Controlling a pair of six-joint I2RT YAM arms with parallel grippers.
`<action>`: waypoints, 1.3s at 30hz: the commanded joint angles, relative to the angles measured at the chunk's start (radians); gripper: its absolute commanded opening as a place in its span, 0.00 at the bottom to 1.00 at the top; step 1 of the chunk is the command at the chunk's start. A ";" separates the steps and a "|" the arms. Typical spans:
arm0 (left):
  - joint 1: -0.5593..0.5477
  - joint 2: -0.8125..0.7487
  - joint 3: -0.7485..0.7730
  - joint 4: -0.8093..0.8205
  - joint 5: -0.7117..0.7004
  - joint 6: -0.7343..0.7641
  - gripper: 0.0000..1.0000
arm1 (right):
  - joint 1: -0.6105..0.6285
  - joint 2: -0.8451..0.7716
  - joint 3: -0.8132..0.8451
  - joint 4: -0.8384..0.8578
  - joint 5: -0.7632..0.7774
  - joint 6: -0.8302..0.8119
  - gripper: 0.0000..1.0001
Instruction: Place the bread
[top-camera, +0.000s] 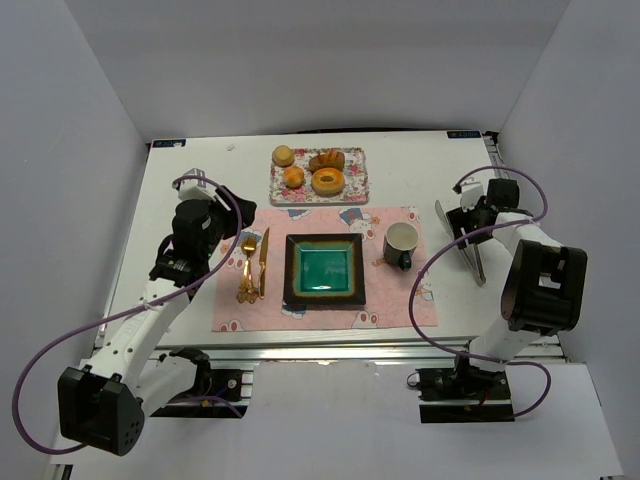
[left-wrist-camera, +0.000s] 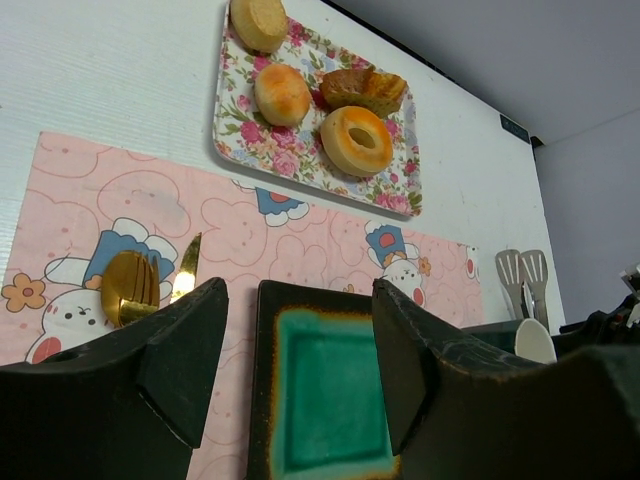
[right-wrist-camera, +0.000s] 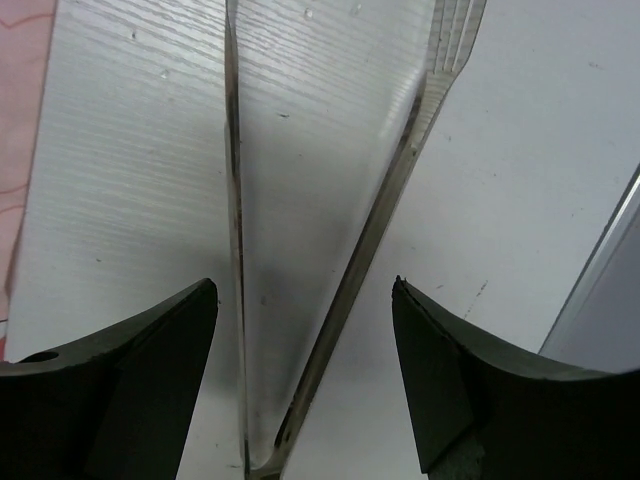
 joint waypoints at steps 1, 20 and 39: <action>0.004 -0.019 -0.014 0.006 -0.019 -0.006 0.69 | -0.009 -0.031 -0.019 0.047 0.057 -0.038 0.75; 0.004 0.007 0.006 -0.013 -0.009 -0.002 0.70 | -0.075 0.124 -0.001 -0.078 -0.091 -0.028 0.65; 0.004 -0.022 0.021 -0.021 -0.017 -0.011 0.70 | 0.012 -0.086 0.300 -0.203 -0.356 -0.067 0.30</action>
